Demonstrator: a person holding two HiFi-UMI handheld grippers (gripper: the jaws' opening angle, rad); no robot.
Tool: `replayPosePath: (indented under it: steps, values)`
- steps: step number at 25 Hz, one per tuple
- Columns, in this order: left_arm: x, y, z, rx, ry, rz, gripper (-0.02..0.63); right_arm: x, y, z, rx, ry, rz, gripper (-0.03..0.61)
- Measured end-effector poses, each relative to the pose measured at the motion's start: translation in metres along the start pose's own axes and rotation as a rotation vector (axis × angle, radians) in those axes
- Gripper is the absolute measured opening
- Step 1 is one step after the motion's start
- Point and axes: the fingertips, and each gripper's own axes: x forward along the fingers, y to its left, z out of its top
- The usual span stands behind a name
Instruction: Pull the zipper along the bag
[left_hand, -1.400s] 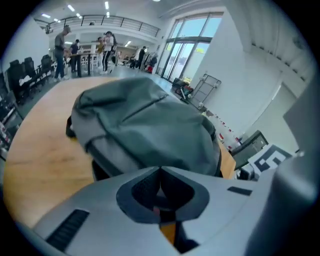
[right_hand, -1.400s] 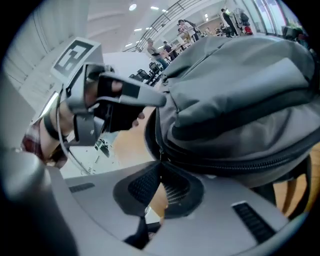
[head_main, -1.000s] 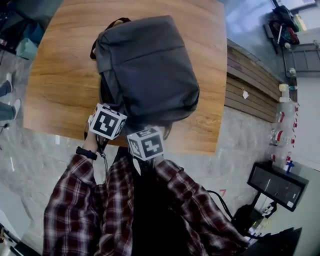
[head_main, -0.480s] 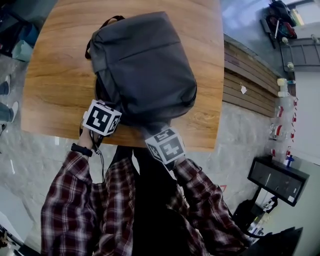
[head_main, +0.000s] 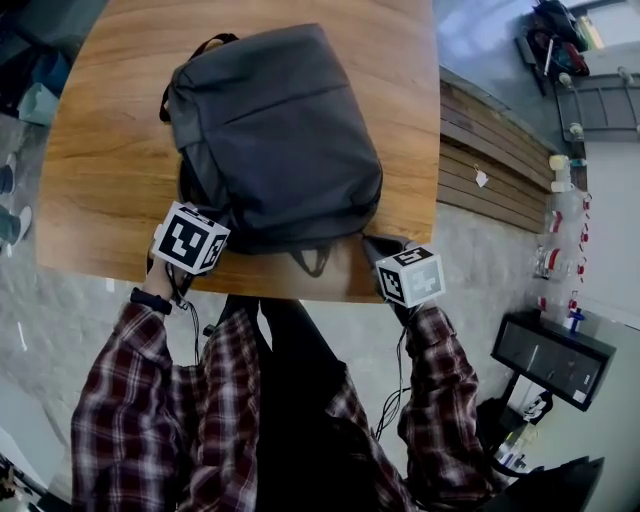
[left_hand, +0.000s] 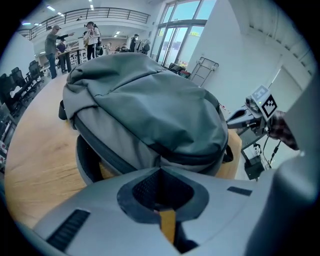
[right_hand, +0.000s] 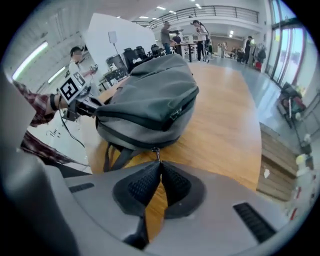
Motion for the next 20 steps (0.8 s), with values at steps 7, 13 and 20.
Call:
replayPosePath:
  steps: [7,13,20]
  values:
    - [0.005,0.013,0.021,0.172,-0.013,0.064,0.009,0.002,0.015,-0.011,0.094,-0.01,0.06,0.009]
    - [0.011,0.023,0.079,0.249,-0.022,0.136,0.011,-0.004,0.084,-0.045,0.23,-0.032,0.174,0.009]
    - [0.015,0.046,0.125,0.254,-0.009,0.343,0.011,0.03,0.149,-0.026,0.28,-0.074,0.262,0.009]
